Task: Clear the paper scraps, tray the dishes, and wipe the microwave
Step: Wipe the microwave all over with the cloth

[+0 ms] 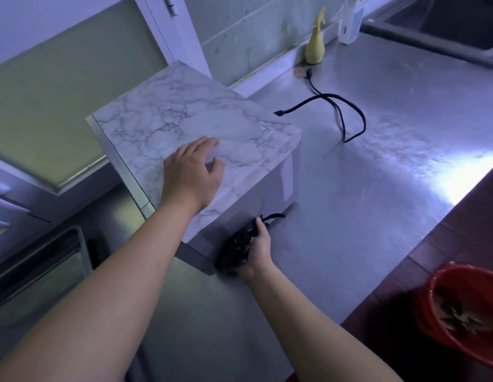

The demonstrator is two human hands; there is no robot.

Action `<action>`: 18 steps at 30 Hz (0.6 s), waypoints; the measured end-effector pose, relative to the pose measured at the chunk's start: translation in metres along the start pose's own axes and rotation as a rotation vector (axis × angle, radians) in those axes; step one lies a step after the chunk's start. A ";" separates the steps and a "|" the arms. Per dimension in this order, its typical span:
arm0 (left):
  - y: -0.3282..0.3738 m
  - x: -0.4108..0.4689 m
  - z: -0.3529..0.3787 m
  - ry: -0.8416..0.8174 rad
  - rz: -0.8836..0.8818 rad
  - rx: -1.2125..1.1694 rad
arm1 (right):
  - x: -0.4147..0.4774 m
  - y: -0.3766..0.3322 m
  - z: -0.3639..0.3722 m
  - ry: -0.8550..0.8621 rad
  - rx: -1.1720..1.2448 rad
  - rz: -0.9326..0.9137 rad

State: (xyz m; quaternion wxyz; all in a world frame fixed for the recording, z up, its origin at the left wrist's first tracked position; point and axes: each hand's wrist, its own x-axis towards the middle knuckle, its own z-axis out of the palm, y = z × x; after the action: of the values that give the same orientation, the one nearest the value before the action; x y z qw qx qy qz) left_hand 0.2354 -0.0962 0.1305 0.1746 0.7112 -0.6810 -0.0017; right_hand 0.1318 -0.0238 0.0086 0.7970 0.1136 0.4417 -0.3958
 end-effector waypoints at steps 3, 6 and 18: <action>0.000 0.000 -0.001 -0.008 -0.005 0.000 | -0.013 -0.009 -0.015 -0.076 0.055 0.136; 0.001 0.000 -0.001 -0.014 -0.001 0.011 | -0.018 -0.011 -0.035 -0.141 0.145 0.137; 0.005 -0.002 -0.008 -0.045 0.005 0.016 | -0.083 -0.075 -0.026 -0.151 0.147 -0.593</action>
State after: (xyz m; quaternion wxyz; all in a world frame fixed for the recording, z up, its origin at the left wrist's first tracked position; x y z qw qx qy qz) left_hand 0.2324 -0.0919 0.1389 0.1534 0.7105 -0.6867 -0.0119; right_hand 0.0364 -0.0152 0.0720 0.6671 0.0071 0.3653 -0.6492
